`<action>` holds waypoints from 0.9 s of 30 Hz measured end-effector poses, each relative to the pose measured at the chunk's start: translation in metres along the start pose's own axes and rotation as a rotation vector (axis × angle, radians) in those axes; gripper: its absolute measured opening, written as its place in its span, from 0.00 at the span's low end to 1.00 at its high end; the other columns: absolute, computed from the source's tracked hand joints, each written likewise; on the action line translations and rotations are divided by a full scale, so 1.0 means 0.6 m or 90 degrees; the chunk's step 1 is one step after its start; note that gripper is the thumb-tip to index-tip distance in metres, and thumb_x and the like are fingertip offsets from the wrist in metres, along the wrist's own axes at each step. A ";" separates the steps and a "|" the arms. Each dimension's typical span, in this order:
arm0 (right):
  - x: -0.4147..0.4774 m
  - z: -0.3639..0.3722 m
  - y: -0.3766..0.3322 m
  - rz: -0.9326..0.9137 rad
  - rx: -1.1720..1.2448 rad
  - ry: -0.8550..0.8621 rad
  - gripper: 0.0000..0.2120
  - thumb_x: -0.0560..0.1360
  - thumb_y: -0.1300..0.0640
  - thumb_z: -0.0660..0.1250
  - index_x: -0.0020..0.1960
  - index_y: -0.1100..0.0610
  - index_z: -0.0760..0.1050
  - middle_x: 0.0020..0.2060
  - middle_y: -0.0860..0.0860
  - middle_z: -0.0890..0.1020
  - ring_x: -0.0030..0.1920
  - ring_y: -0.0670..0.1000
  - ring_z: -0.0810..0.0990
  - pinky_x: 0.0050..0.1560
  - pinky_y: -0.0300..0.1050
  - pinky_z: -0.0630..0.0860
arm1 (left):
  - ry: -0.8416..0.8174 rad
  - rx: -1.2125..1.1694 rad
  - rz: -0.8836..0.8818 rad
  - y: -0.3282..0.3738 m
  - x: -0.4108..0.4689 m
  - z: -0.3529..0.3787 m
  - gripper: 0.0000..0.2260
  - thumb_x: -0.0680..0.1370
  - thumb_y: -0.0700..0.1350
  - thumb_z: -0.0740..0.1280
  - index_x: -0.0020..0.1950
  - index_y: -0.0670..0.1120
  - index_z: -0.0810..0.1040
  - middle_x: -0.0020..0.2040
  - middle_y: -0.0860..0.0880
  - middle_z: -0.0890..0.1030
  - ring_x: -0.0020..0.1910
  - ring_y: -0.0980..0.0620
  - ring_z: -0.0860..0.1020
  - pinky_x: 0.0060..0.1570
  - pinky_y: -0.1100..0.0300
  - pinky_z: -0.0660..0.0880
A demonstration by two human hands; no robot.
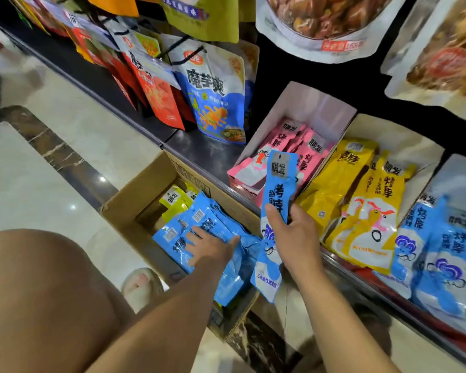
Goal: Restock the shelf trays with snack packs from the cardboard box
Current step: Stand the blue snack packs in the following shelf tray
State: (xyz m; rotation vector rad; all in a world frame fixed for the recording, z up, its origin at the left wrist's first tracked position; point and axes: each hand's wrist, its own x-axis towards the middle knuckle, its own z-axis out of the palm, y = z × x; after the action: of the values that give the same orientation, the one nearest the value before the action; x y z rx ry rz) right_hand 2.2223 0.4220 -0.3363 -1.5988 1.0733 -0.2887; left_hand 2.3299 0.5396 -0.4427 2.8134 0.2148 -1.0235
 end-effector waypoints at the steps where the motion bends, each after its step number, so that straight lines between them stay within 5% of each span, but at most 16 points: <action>1: 0.002 0.002 0.002 -0.002 -0.001 0.000 0.14 0.78 0.42 0.67 0.44 0.52 0.77 0.39 0.49 0.83 0.39 0.51 0.83 0.35 0.49 0.79 | 0.001 -0.005 0.000 0.006 -0.001 0.002 0.59 0.67 0.73 0.68 0.80 0.43 0.38 0.79 0.42 0.45 0.77 0.39 0.51 0.67 0.39 0.65; 10: 0.005 0.009 0.004 -0.005 0.003 -0.008 0.11 0.79 0.43 0.66 0.45 0.49 0.76 0.41 0.48 0.83 0.41 0.49 0.83 0.34 0.42 0.73 | -0.040 -0.026 -0.010 0.029 -0.008 -0.005 0.48 0.77 0.58 0.68 0.79 0.40 0.37 0.79 0.40 0.42 0.78 0.36 0.48 0.71 0.44 0.63; 17: -0.005 0.007 -0.013 -0.014 -0.004 0.006 0.11 0.79 0.43 0.67 0.41 0.46 0.74 0.40 0.49 0.82 0.42 0.51 0.83 0.38 0.49 0.80 | -0.040 -0.195 -0.050 0.022 -0.004 -0.033 0.37 0.77 0.45 0.68 0.78 0.44 0.49 0.76 0.40 0.53 0.70 0.35 0.64 0.60 0.45 0.72; 19: -0.010 0.005 -0.018 -0.013 0.001 0.003 0.10 0.79 0.43 0.67 0.42 0.47 0.75 0.40 0.49 0.82 0.42 0.52 0.84 0.40 0.52 0.82 | -0.052 -0.307 -0.048 0.006 0.004 -0.034 0.31 0.77 0.42 0.67 0.75 0.44 0.56 0.68 0.39 0.66 0.60 0.36 0.73 0.51 0.43 0.78; 21: -0.016 0.004 -0.022 -0.010 0.003 -0.001 0.10 0.79 0.43 0.67 0.44 0.48 0.76 0.41 0.50 0.82 0.42 0.52 0.84 0.41 0.54 0.83 | -0.062 -0.386 -0.022 -0.008 -0.001 -0.042 0.22 0.77 0.40 0.65 0.69 0.42 0.63 0.48 0.44 0.74 0.44 0.44 0.77 0.44 0.47 0.79; 24: -0.024 0.000 -0.031 -0.014 0.015 -0.002 0.10 0.79 0.45 0.68 0.45 0.51 0.78 0.40 0.50 0.83 0.41 0.52 0.84 0.41 0.56 0.83 | -0.064 -0.445 0.020 -0.023 -0.007 -0.059 0.20 0.77 0.37 0.64 0.68 0.35 0.70 0.37 0.51 0.68 0.34 0.54 0.70 0.46 0.54 0.76; 27: -0.032 -0.005 -0.045 -0.022 0.027 0.003 0.09 0.79 0.46 0.68 0.45 0.51 0.79 0.39 0.49 0.84 0.40 0.52 0.85 0.41 0.57 0.83 | -0.061 -0.521 0.016 -0.031 -0.018 -0.083 0.14 0.79 0.36 0.60 0.64 0.35 0.72 0.35 0.49 0.66 0.30 0.52 0.64 0.36 0.55 0.69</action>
State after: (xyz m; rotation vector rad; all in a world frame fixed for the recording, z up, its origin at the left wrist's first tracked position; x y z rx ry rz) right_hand 2.2229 0.4332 -0.3051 -1.5805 1.0381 -0.3370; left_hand 2.3496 0.5659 -0.3994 2.0178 0.4610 -0.8092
